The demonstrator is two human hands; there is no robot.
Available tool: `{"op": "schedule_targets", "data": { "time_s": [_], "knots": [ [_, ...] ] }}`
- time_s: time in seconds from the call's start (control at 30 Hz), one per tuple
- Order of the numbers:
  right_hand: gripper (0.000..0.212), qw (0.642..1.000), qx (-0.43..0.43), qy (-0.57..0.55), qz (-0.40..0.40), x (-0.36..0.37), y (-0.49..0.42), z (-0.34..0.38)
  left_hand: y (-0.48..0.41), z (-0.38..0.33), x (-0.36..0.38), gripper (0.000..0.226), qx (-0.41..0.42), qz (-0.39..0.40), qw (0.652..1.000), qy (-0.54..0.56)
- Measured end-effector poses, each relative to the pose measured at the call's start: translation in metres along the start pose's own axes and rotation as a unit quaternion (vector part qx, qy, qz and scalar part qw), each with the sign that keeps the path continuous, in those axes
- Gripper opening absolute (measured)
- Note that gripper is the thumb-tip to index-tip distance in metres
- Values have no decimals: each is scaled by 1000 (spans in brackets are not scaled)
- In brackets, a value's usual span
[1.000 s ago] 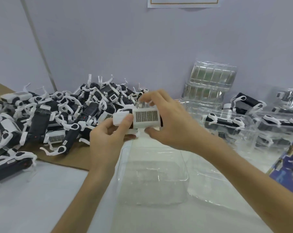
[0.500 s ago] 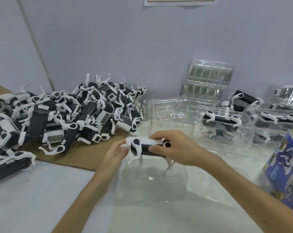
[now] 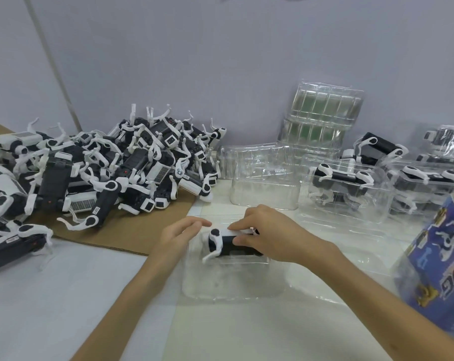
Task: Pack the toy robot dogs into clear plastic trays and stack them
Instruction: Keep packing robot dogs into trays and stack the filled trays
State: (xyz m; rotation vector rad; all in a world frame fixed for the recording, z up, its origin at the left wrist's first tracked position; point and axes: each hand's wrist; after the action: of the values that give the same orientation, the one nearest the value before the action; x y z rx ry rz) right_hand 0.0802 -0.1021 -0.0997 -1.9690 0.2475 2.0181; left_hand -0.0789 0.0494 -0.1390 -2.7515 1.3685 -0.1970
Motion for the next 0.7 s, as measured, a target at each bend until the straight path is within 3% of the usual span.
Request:
{"op": "schedule_targets", "data": {
  "time_s": [0.13, 0.2, 0.3, 0.43, 0.53, 0.7],
  "knots": [
    [24, 1000, -14, 11, -4, -2, -3, 1, 3, 0, -3, 37, -15, 48, 998, -49],
    [24, 1000, -17, 4, -26, -3, -2, 2, 3, -1, -6, 55, -38, 69, 996, -49],
    [15, 995, -52, 8, -82, -2, -2, 4, 2, -1, -8, 63, -52, 97, 993, -49],
    [10, 993, -72, 6, -89, 0, -8, 8, 2, -3, -8, 61, -50, 106, 993, -34],
    [22, 995, -61, 45, -72, 0, -12, 4, 2, -6, -7, 56, -53, 105, 993, -22],
    [31, 994, -65, 86, -27, 0, -9, 6, 2, -3, -5, 21, -38, 89, 995, -20]
  ]
}}
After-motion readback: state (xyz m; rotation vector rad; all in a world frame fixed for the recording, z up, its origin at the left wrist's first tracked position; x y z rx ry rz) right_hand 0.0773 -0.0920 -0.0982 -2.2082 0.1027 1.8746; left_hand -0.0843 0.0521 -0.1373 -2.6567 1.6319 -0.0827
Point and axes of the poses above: each hand's wrist, its own y-axis away from the middle knuckle, its own x-axis out of the palm, z = x × y, and after that the axes turned 15 degrees about y, right-handed
